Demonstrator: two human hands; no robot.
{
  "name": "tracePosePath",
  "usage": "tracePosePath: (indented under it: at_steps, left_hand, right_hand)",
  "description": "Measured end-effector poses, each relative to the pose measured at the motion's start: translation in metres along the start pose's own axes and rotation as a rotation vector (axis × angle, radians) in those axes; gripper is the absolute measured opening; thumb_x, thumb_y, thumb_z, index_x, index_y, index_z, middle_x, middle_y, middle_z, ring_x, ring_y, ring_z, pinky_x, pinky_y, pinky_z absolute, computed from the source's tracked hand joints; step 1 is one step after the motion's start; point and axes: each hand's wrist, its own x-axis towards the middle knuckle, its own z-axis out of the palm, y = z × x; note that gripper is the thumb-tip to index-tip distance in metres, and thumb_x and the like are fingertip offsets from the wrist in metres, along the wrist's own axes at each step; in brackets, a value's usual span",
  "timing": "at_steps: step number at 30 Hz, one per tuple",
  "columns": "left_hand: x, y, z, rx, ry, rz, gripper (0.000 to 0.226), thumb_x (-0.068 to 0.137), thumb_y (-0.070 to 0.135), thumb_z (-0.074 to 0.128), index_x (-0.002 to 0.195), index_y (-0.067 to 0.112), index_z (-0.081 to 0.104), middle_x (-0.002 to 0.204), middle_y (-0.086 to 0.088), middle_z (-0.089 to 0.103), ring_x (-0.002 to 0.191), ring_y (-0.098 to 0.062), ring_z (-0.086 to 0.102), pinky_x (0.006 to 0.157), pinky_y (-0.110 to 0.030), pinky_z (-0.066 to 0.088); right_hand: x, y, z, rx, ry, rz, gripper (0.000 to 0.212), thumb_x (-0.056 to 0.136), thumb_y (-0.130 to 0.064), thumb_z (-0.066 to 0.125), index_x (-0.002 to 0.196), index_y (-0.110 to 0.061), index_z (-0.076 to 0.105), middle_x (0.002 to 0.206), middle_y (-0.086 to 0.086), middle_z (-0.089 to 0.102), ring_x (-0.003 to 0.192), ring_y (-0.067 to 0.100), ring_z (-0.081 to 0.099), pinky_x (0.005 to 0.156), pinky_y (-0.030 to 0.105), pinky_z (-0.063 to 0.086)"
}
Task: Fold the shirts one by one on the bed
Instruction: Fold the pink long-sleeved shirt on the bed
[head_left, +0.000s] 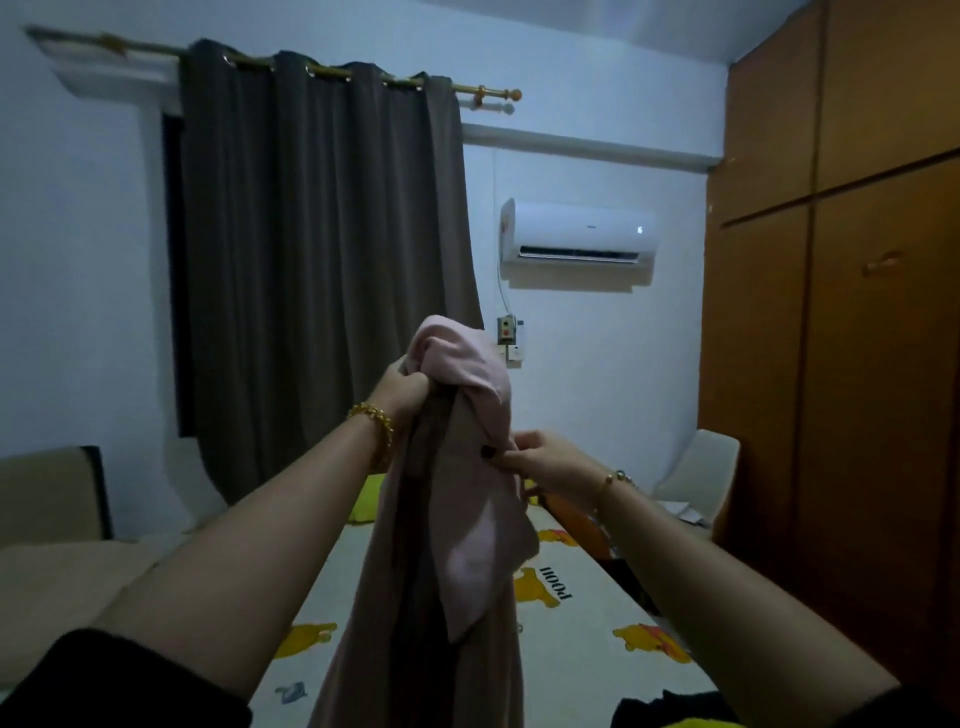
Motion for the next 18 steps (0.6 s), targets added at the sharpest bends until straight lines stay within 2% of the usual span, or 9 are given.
tracePosePath:
  at_steps: [2, 4, 7, 10, 12, 13, 14, 16, 18]
  left_hand:
    - [-0.013, 0.012, -0.013, 0.027, -0.058, 0.064, 0.033, 0.083, -0.008, 0.05, 0.109, 0.014, 0.053, 0.086, -0.003, 0.058, 0.083, -0.018, 0.056, 0.064, -0.019, 0.05]
    - [-0.026, 0.018, -0.031, 0.044, -0.181, 0.041, 0.057, 0.065, 0.0, 0.07, 0.118, 0.011, 0.051, 0.102, -0.007, 0.061, 0.097, -0.02, 0.059, 0.077, -0.029, 0.055]
    - [-0.055, 0.02, -0.053, 0.13, -0.369, -0.2, 0.077, 0.044, 0.009, 0.088, 0.115, 0.003, 0.061, 0.115, -0.025, 0.062, 0.102, -0.031, 0.061, 0.092, -0.047, 0.05]
    - [-0.084, 0.02, -0.054, 0.034, -0.522, -0.289, 0.07, 0.048, 0.032, 0.089, 0.108, 0.01, 0.062, 0.101, -0.014, 0.071, 0.093, -0.025, 0.069, 0.077, -0.04, 0.058]
    - [-0.094, 0.022, -0.054, -0.084, -0.413, -0.331, 0.061, 0.06, 0.059, 0.077, 0.106, 0.023, 0.059, 0.101, -0.01, 0.069, 0.095, -0.026, 0.066, 0.073, -0.042, 0.057]
    - [-0.096, 0.023, -0.055, -0.109, -0.34, -0.333, 0.047, 0.073, 0.061, 0.065, 0.103, 0.026, 0.059, 0.102, -0.011, 0.067, 0.096, -0.028, 0.064, 0.075, -0.044, 0.056]
    - [-0.098, 0.025, -0.058, -0.082, -0.279, -0.311, 0.034, 0.085, 0.054, 0.058, 0.103, 0.025, 0.06, 0.104, -0.012, 0.066, 0.096, -0.029, 0.063, 0.078, -0.044, 0.055]
    - [-0.1, 0.027, -0.066, 0.071, -0.156, -0.235, 0.01, 0.095, 0.018, 0.053, 0.1, 0.019, 0.062, 0.106, -0.015, 0.063, 0.086, -0.024, 0.062, 0.075, -0.037, 0.053]
    - [-0.1, 0.025, -0.081, 0.174, -0.027, -0.174, 0.031, 0.092, -0.007, 0.043, 0.092, 0.017, 0.062, 0.094, -0.012, 0.061, 0.075, -0.02, 0.057, 0.067, -0.034, 0.052]
  right_hand:
    - [-0.01, -0.008, 0.0, 0.012, 0.054, -0.042, 0.023, 0.094, -0.033, 0.055, 0.102, -0.013, 0.064, 0.097, 0.008, 0.067, 0.085, 0.019, 0.063, 0.076, 0.029, 0.054]
    - [-0.019, -0.014, 0.002, 0.07, 0.125, -0.094, 0.03, 0.097, -0.034, 0.051, 0.103, -0.009, 0.065, 0.098, 0.011, 0.069, 0.086, 0.019, 0.064, 0.078, 0.032, 0.054]
    - [-0.031, -0.025, 0.009, 0.271, 0.206, -0.175, 0.038, 0.096, -0.031, 0.052, 0.102, 0.004, 0.066, 0.105, 0.027, 0.066, 0.087, 0.024, 0.062, 0.087, 0.042, 0.051]
    - [-0.042, -0.038, 0.019, 0.387, 0.209, -0.24, 0.035, 0.094, -0.029, 0.055, 0.099, 0.003, 0.068, 0.105, 0.03, 0.064, 0.085, 0.022, 0.059, 0.086, 0.044, 0.051]
    - [-0.048, -0.048, 0.025, 0.376, 0.208, -0.287, 0.022, 0.095, -0.024, 0.055, 0.098, -0.009, 0.071, 0.102, 0.022, 0.069, 0.089, 0.02, 0.062, 0.09, 0.045, 0.052]
    - [-0.05, -0.052, 0.027, 0.371, 0.222, -0.307, 0.018, 0.094, -0.023, 0.057, 0.098, -0.013, 0.071, 0.101, 0.017, 0.07, 0.091, 0.019, 0.064, 0.091, 0.044, 0.053]
    - [-0.051, -0.058, 0.028, 0.362, 0.239, -0.323, 0.016, 0.093, -0.023, 0.059, 0.099, -0.016, 0.072, 0.1, 0.011, 0.071, 0.094, 0.019, 0.065, 0.091, 0.042, 0.053]
    - [-0.054, -0.069, 0.03, 0.338, 0.262, -0.337, 0.016, 0.09, -0.025, 0.063, 0.101, -0.017, 0.072, 0.097, 0.004, 0.071, 0.095, 0.018, 0.065, 0.089, 0.037, 0.055]
    - [-0.058, -0.078, 0.032, 0.294, 0.228, -0.331, 0.013, 0.09, -0.027, 0.063, 0.095, -0.02, 0.072, 0.091, -0.001, 0.07, 0.09, 0.015, 0.065, 0.079, 0.028, 0.056]
